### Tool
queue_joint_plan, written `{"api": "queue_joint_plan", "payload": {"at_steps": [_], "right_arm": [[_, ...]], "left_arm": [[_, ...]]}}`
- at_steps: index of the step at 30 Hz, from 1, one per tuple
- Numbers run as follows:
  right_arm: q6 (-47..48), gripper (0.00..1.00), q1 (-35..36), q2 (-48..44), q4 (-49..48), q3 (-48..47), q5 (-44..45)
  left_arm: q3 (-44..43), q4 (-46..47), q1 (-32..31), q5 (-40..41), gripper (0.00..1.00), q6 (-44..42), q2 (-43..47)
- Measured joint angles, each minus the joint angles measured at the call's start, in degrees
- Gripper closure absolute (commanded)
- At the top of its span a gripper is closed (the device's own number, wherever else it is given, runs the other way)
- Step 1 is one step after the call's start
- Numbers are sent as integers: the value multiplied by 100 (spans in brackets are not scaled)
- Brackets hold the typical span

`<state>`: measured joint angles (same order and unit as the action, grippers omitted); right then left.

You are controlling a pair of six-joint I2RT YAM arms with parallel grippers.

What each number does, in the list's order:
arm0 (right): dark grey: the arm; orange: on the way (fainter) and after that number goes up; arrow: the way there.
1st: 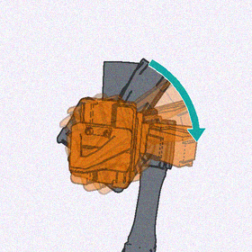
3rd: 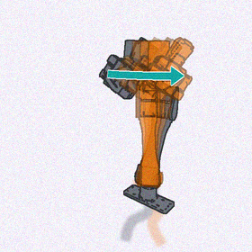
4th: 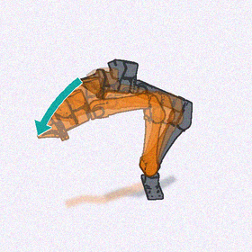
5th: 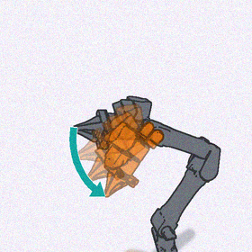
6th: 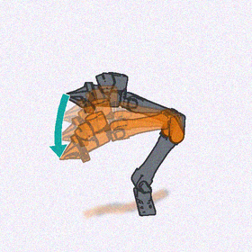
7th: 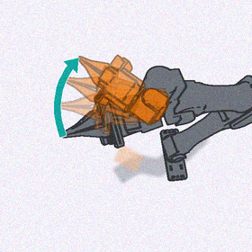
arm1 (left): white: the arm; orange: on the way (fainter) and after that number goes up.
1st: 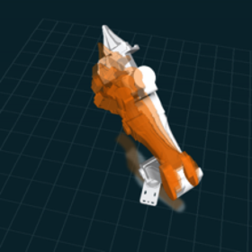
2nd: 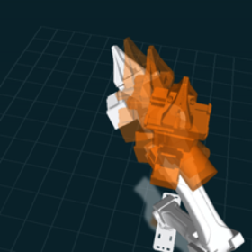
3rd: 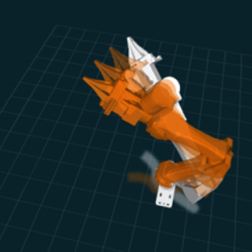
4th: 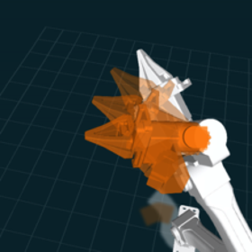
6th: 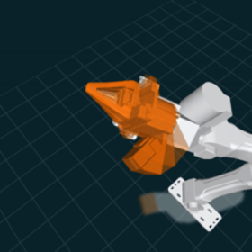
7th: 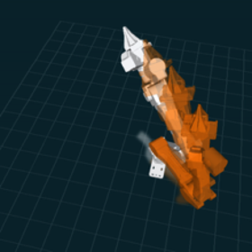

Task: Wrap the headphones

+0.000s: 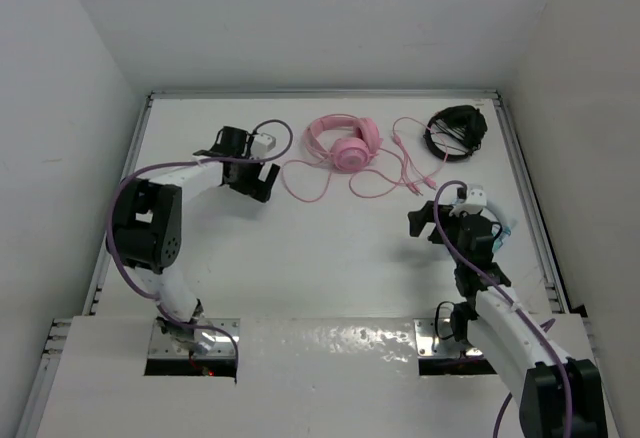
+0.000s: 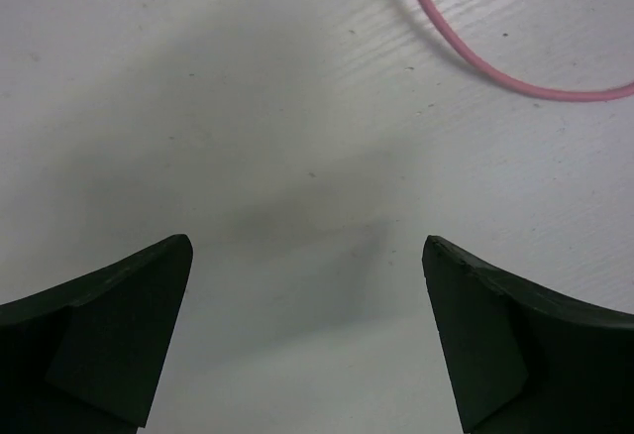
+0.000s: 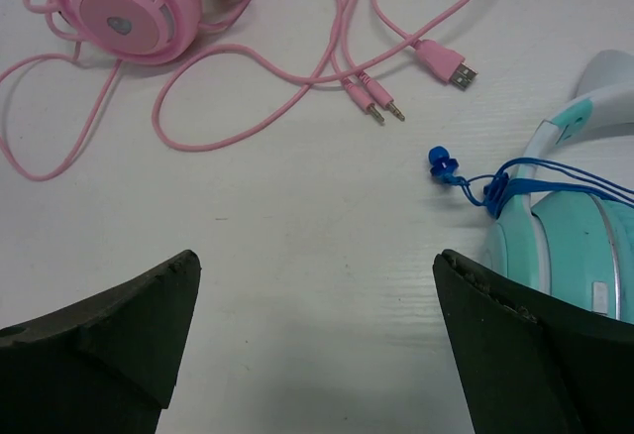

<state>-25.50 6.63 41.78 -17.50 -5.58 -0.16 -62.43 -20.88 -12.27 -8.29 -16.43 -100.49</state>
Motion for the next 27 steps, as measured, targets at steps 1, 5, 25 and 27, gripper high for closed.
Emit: {"api": "queue_joint_plan", "payload": {"at_steps": [1, 5, 25, 27], "right_arm": [[0, 1, 0, 0, 0, 0, 7], [-7, 1, 0, 149, -46, -20, 39], [678, 14, 800, 1576, 223, -1523, 310], [708, 14, 815, 1572, 221, -1467, 308]], "left_arm": [[-44, -68, 66, -17, 0, 0, -2], [-643, -431, 278, -22, 14, -142, -4], [-7300, -831, -1003, 769, 1, 280, -5040], [-7355, -599, -1032, 1003, 6, 398, -5147]]}}
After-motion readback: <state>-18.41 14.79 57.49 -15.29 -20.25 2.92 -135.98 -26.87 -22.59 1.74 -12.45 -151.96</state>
